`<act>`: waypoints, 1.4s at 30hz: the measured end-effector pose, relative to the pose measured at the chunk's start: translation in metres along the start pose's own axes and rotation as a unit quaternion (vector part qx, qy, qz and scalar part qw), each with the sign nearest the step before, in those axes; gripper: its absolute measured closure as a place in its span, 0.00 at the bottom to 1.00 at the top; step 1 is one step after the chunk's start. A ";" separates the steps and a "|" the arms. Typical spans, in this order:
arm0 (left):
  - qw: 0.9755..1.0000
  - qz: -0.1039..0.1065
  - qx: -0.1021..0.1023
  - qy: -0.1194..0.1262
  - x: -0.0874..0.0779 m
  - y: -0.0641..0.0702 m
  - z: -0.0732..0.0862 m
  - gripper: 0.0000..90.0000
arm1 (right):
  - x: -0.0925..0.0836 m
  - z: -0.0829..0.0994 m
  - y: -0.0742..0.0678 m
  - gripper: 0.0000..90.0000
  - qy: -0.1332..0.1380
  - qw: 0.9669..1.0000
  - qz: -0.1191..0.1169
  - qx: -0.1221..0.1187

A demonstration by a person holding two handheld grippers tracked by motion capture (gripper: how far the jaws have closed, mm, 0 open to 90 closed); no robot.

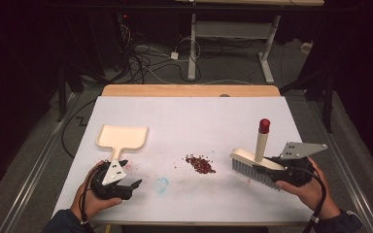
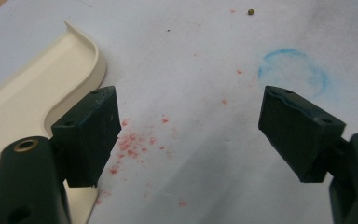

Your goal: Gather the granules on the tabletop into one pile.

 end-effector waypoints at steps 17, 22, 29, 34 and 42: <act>1.000 0.003 0.004 -0.007 0.002 0.001 0.000 0.22 | 0.009 0.021 0.019 0.74 -0.039 0.999 -0.024 0.015; 1.000 0.005 0.003 -0.009 0.003 0.001 0.000 0.22 | 0.008 0.023 0.034 0.70 -0.030 0.999 -0.012 -0.003; 1.000 0.008 0.004 -0.011 0.004 0.002 0.000 0.22 | 0.010 0.011 0.056 0.60 -0.003 1.000 0.004 -0.010; 1.000 0.010 0.005 -0.014 0.006 0.002 0.000 0.22 | 0.023 0.001 0.072 0.57 -0.006 1.000 0.006 0.016; 1.000 0.016 0.008 -0.018 0.008 0.004 0.000 0.22 | 0.061 -0.001 0.107 0.50 -0.040 0.996 -0.013 0.073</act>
Point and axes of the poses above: each handheld gripper's, and its own axes: x roughly forward along the jaws, z roughly out of its underside, y roughly to its right, the point moved 3 cm from there along x, roughly forward along the jaws, and after that the axes turned 3 degrees about -z, right-handed, at the moved point
